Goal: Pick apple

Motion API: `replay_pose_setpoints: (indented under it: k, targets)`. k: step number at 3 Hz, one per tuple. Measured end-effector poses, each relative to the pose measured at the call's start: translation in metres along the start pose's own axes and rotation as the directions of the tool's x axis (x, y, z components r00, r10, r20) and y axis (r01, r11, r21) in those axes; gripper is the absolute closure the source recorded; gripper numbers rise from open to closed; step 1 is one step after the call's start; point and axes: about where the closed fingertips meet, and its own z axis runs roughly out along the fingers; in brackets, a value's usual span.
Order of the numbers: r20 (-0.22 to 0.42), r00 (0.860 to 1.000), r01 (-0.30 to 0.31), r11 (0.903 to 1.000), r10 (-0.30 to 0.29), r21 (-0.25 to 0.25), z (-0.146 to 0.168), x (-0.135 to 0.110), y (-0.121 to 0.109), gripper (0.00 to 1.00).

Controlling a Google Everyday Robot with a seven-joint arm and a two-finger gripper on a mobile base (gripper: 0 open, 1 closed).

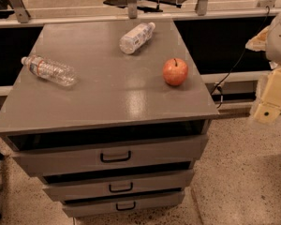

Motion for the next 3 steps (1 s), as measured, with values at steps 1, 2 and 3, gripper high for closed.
replay_pose_setpoints:
  k: [1,2,3]
  targets:
    - [0.0,1.0,0.0,1.0,0.0,0.0,0.0,0.0,0.0,0.0]
    - [0.055,0.998,0.006,0.9998,-0.007,0.017,0.005,-0.009,-0.015,0.0]
    - [0.13,0.991,0.011,0.9994,-0.016,0.034,0.014,-0.023,-0.036,0.0]
